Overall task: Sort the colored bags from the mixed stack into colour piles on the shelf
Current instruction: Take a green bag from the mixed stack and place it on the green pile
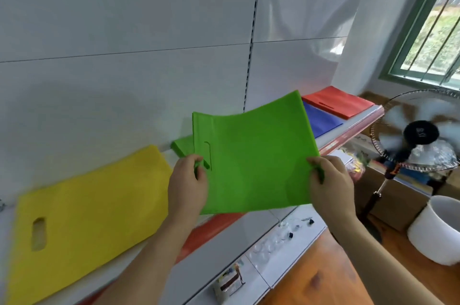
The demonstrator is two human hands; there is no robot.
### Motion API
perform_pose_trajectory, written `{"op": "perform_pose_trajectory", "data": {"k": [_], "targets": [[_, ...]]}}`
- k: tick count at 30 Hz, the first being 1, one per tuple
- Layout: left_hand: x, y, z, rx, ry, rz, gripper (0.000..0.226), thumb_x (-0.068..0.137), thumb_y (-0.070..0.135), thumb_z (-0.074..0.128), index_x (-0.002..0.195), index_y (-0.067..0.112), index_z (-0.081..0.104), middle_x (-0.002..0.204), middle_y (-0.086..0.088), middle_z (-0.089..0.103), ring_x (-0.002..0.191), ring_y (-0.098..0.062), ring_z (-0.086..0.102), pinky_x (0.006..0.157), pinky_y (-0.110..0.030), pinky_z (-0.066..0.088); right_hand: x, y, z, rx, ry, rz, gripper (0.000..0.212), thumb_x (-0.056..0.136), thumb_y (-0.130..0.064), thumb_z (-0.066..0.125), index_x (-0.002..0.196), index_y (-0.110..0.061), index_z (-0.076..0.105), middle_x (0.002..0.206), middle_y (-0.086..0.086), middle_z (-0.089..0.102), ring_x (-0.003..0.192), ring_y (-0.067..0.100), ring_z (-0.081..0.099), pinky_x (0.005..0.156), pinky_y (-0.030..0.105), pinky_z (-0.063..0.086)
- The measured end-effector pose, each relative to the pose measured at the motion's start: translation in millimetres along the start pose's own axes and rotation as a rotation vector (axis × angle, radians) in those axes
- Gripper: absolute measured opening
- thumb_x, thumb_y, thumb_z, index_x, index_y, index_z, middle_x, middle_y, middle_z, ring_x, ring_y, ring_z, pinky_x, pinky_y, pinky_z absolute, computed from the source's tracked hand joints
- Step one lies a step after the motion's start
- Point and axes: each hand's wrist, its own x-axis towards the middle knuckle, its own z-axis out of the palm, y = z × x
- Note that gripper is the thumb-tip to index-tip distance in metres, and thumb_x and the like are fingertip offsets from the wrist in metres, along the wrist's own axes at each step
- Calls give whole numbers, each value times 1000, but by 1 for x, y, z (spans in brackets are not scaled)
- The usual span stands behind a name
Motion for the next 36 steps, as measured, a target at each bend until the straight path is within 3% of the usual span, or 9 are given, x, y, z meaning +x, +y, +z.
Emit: {"op": "perform_pose_trajectory", "data": {"k": [3, 6, 8, 10, 12, 18, 24, 28, 36], "targets": [[12, -4, 13, 70, -17, -28, 31, 103, 14, 59, 134, 12, 65, 127, -2, 64, 99, -14, 64, 80, -24, 47, 29, 6, 25, 8, -80, -27, 38, 96, 1, 57, 128, -13, 72, 121, -4, 59, 102, 16, 57, 92, 29, 43], [23, -6, 28, 153, -13, -82, 36, 103, 18, 61, 138, 12, 61, 129, -2, 61, 81, -9, 61, 73, -29, 51, 62, 15, 51, 35, -156, -58, 39, 95, 1, 57, 129, -11, 72, 121, -1, 59, 103, 24, 61, 91, 32, 46], [27, -6, 38, 216, -7, -124, 40, 103, 21, 61, 142, 11, 58, 132, -3, 60, 94, -14, 64, 83, -35, 56, 83, 23, 68, 43, -217, -88, 38, 97, 0, 56, 130, -11, 71, 123, -1, 58, 102, 23, 60, 90, 32, 46], [31, -6, 49, 308, 15, -163, 45, 101, 22, 62, 143, 8, 57, 133, -7, 59, 114, -22, 62, 96, -40, 54, 105, 31, 84, 60, -291, -120, 38, 98, -2, 55, 132, -11, 69, 126, 0, 57, 104, 25, 60, 91, 38, 50], [32, -3, 58, 405, 32, -214, 48, 101, 24, 61, 145, 6, 56, 134, -9, 60, 122, -25, 59, 102, -41, 51, 124, 36, 99, 81, -365, -159, 38, 99, -4, 54, 134, -11, 68, 128, 1, 56, 105, 27, 60, 91, 43, 53], [28, 5, 80, 682, 32, -321, 49, 101, 40, 55, 136, 6, 60, 124, -9, 61, 110, -27, 60, 96, -41, 53, 155, 47, 133, 40, -581, -289, 40, 98, -8, 58, 137, -3, 65, 130, 10, 58, 114, 38, 59, 88, 49, 54], [25, 8, 88, 890, 8, -329, 39, 96, 37, 61, 118, 6, 69, 105, -12, 66, 98, -32, 61, 88, -43, 54, 157, 56, 146, -59, -724, -353, 40, 99, -26, 62, 131, -3, 64, 136, 11, 56, 118, 36, 58, 94, 48, 53], [22, 5, 87, 945, -31, -390, 44, 100, 45, 49, 123, 12, 67, 112, -8, 67, 104, -30, 60, 91, -41, 51, 154, 55, 146, -105, -770, -362, 44, 101, -41, 56, 127, -6, 61, 138, 9, 54, 116, 33, 60, 95, 47, 54], [27, 8, 86, 958, -64, -439, 47, 104, 48, 41, 124, 14, 66, 115, -5, 68, 108, -28, 57, 91, -41, 51, 157, 53, 149, -264, -792, -481, 58, 104, -54, 42, 138, -10, 60, 153, 13, 48, 145, 32, 39, 120, 46, 37]]}}
